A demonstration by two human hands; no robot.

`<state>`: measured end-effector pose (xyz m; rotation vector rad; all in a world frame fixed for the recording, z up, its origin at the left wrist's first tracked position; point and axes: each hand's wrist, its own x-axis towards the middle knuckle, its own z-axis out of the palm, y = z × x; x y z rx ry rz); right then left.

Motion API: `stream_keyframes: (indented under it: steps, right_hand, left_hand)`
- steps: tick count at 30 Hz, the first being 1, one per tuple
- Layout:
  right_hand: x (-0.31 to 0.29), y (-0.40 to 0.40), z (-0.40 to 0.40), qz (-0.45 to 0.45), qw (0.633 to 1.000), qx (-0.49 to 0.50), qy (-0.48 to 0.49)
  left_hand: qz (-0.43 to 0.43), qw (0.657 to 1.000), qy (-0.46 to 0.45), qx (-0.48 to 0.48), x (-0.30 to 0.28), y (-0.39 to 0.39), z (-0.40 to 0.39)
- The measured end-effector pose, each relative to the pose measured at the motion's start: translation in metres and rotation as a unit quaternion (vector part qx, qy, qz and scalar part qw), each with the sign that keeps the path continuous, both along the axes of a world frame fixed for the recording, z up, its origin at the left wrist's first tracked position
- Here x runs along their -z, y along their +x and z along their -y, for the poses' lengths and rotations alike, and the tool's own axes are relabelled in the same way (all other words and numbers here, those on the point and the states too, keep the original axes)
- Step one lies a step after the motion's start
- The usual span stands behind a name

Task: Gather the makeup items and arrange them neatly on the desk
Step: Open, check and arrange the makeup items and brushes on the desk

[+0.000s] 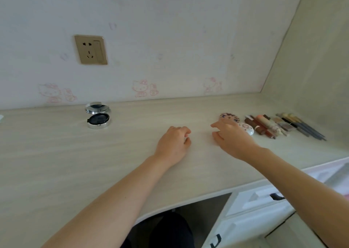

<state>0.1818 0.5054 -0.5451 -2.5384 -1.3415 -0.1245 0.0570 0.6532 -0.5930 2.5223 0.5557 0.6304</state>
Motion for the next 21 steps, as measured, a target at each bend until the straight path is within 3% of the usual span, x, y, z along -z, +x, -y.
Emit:
stream_keyframes:
  steps: [5,10,15,21]
  right_hand:
    - [-0.004,0.047,0.009,0.025,0.999,0.029,-0.009]
    - [-0.009,0.089,0.004,0.014,0.994,0.098,-0.045]
    - [-0.005,0.127,-0.013,-0.063,0.984,0.156,-0.065]
    - [0.003,0.146,-0.027,-0.044,0.977,0.169,-0.121]
  left_hand:
    - [-0.009,1.0,0.001,0.021,-0.001,0.045,0.006]
    - [-0.04,0.999,-0.009,0.028,-0.006,0.088,0.006]
    - [-0.059,0.997,-0.05,0.012,-0.01,0.129,0.004]
    - [-0.116,0.99,-0.076,-0.008,-0.011,0.165,0.004]
